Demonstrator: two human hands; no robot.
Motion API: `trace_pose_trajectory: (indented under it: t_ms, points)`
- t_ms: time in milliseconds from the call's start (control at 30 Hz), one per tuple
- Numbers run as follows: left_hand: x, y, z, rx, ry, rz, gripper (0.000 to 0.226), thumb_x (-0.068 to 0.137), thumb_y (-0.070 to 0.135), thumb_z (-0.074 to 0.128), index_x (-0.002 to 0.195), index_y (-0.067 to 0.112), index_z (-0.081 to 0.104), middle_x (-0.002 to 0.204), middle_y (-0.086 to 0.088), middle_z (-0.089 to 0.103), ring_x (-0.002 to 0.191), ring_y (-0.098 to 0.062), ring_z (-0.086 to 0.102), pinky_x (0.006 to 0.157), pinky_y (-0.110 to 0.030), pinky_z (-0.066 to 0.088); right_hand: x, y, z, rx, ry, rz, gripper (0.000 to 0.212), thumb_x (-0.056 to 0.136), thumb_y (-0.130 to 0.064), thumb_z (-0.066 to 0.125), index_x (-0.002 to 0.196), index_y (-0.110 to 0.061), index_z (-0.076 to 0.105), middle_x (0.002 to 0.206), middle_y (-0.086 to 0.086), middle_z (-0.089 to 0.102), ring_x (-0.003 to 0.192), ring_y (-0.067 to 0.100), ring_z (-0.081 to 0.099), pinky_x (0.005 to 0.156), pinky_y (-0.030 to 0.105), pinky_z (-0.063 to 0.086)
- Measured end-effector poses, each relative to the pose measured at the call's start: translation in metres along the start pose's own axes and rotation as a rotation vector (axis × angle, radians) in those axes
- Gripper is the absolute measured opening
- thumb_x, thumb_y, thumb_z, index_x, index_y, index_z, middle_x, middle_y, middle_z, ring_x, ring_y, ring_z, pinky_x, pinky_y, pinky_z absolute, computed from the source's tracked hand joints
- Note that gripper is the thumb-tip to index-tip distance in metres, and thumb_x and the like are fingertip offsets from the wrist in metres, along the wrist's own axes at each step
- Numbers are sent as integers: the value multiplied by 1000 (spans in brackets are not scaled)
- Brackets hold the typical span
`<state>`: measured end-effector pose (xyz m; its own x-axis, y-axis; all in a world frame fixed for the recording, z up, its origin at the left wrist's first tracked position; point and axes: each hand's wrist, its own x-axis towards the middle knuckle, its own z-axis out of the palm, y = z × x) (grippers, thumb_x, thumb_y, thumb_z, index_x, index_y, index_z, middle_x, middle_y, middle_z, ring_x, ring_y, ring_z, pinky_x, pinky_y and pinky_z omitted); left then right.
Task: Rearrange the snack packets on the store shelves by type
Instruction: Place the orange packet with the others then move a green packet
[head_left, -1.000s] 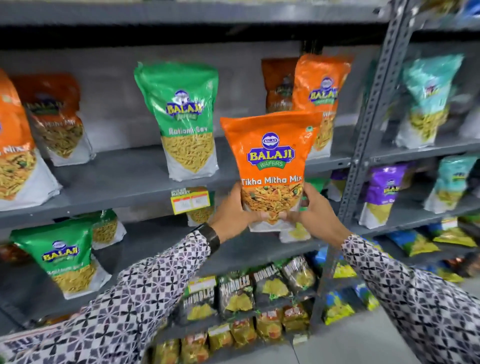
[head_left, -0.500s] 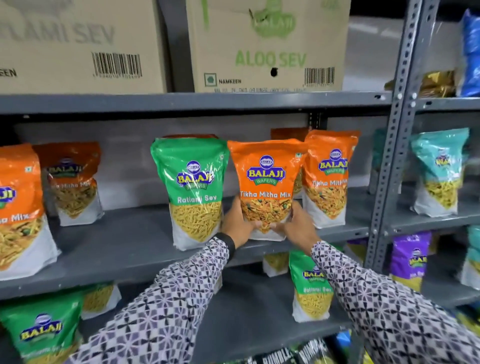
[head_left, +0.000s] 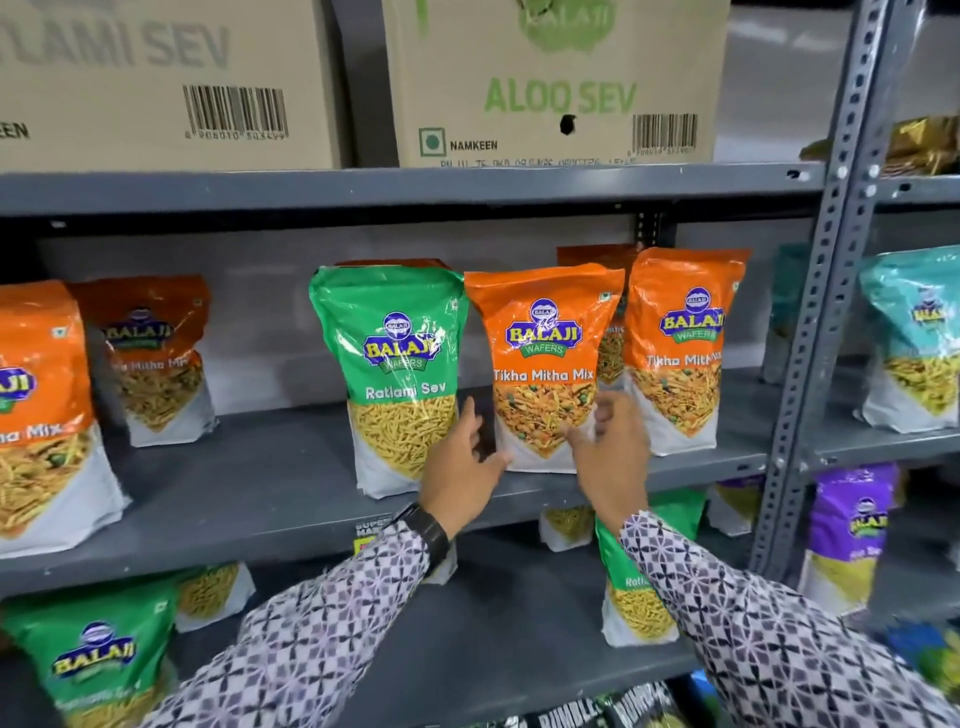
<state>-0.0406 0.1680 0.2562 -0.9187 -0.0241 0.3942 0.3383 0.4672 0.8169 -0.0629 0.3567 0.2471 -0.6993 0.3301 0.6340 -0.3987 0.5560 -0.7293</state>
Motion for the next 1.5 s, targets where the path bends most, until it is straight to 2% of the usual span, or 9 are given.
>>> trace_pose_trajectory:
  t_ms: [133, 200, 267, 433, 533, 633, 800, 1100, 1500]
  points:
    - [-28, -4, -49, 47, 367, 162, 31, 93, 23, 72, 125, 23, 71, 108, 9, 77, 90, 9, 69, 87, -24, 59, -18, -33, 21, 117, -191, -129, 36, 85, -20, 81, 115, -18, 60, 100, -1, 65, 88, 19, 64, 76, 25, 54]
    - [-27, -13, -73, 58, 548, 170, 19, 91, 25, 73, 109, 24, 71, 95, 7, 72, 80, -2, 67, 79, -39, 59, -21, -50, 40, 158, -364, -133, 49, 85, -20, 82, 128, -13, 60, 111, -4, 66, 99, 19, 67, 86, 30, 56]
    - [-20, -22, -93, 39, 631, 110, 33, 86, 26, 77, 115, 19, 62, 107, -2, 63, 86, -17, 61, 83, -43, 57, -23, -67, 57, 177, -524, -114, 65, 86, -23, 81, 142, -12, 51, 122, -9, 58, 113, 14, 61, 96, 28, 50]
    - [-5, -35, -121, -186, 284, -116, 86, 81, 24, 86, 151, 20, 36, 142, -5, 53, 127, -20, 55, 107, -40, 48, -19, -80, 91, 279, -680, 39, 80, 81, -28, 84, 148, -23, 40, 130, -7, 66, 120, 16, 63, 105, 37, 50]
    - [-7, -35, -124, -280, 96, -127, 75, 85, 9, 81, 148, 18, 42, 124, 7, 66, 120, -18, 63, 92, -26, 53, -16, -82, 100, 240, -676, 87, 72, 80, -29, 86, 141, -19, 47, 123, -3, 70, 118, 21, 66, 104, 44, 53]
    - [-15, -33, -131, -253, 144, -82, 57, 84, 3, 80, 129, 25, 52, 110, 14, 67, 119, -23, 67, 86, -24, 55, -20, -85, 101, 250, -653, 89, 69, 75, -27, 89, 133, -18, 53, 119, -3, 71, 115, 20, 67, 103, 46, 53]
    - [-49, -36, -153, -212, 187, -11, 63, 78, 12, 86, 128, 34, 55, 122, 4, 71, 116, -22, 69, 100, -47, 57, -52, -95, 86, 356, -645, 44, 66, 74, -29, 90, 128, -23, 53, 114, -14, 70, 108, 6, 66, 98, 43, 57]
    - [-132, -55, -148, -202, 157, -55, 75, 71, 18, 91, 138, 23, 58, 126, 4, 74, 116, -15, 71, 98, -39, 58, -136, -85, 36, 370, -593, 26, 58, 70, -22, 93, 114, -28, 54, 108, -14, 73, 98, 0, 69, 79, 17, 55]
    - [-194, -181, -81, -152, -21, -409, 82, 65, 35, 92, 138, 34, 56, 137, 11, 66, 128, -14, 63, 105, -42, 54, -232, 29, 64, 170, -819, 313, 61, 67, -32, 94, 109, -42, 50, 107, -18, 74, 101, 6, 72, 87, 40, 60]
